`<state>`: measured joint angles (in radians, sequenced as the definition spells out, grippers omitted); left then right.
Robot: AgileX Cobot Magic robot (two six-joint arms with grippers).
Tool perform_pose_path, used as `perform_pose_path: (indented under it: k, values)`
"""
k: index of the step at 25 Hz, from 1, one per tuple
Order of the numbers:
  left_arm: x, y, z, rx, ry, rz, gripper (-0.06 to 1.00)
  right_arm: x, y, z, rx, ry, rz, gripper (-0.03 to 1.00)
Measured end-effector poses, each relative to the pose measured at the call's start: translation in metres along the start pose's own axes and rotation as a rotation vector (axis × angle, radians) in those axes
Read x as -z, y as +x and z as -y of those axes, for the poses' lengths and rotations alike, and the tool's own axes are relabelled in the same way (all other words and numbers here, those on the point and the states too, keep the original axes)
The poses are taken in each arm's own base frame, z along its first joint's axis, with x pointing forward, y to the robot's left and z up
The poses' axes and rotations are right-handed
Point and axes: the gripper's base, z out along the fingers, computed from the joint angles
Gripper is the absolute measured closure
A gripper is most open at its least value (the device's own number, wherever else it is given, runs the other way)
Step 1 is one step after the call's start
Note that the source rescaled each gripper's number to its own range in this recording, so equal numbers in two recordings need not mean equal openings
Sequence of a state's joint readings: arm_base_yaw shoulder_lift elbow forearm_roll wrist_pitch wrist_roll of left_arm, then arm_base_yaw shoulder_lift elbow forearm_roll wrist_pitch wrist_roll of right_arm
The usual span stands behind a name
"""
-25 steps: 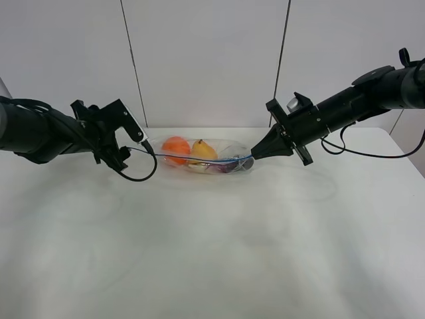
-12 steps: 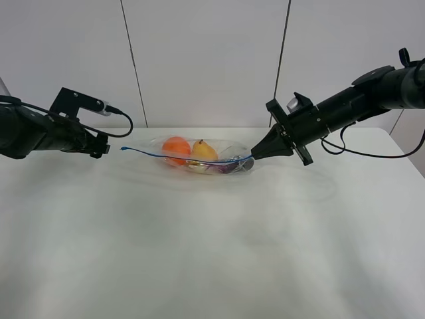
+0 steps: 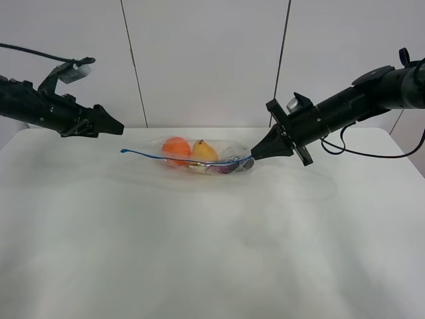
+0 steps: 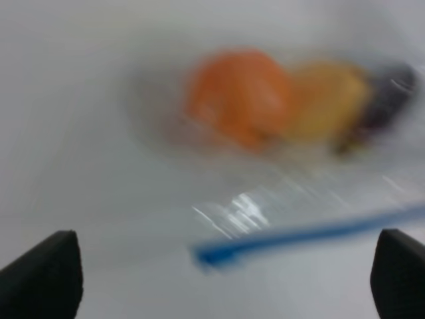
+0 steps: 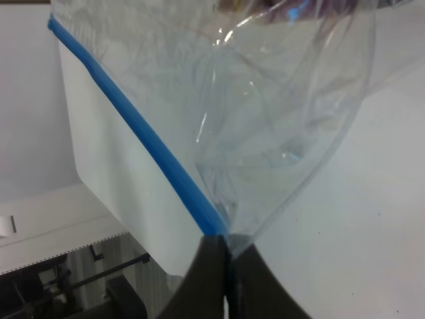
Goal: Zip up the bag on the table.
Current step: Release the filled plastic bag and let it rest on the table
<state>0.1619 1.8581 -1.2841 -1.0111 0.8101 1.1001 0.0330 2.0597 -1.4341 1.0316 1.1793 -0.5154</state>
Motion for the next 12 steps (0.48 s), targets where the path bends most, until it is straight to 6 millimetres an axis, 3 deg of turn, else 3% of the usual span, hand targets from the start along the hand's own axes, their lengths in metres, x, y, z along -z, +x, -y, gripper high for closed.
perform_pose_path:
  k: [3, 8, 12]
  values:
    - [0.007, 0.002, 0.0, 0.091, -0.044, -0.159, -0.06, 0.0, 0.0, 0.0, 0.002, -0.001, -0.002, 0.97]
    - [0.024, 0.01, -0.018, 0.274, -0.322, -0.36, -0.06, 0.0, 0.001, -0.001, 0.002, -0.009, -0.015, 0.97]
    - [0.031, 0.019, -0.018, 0.356, -0.373, -0.488, -0.06, 0.0, 0.001, -0.001, 0.002, -0.009, -0.015, 0.97]
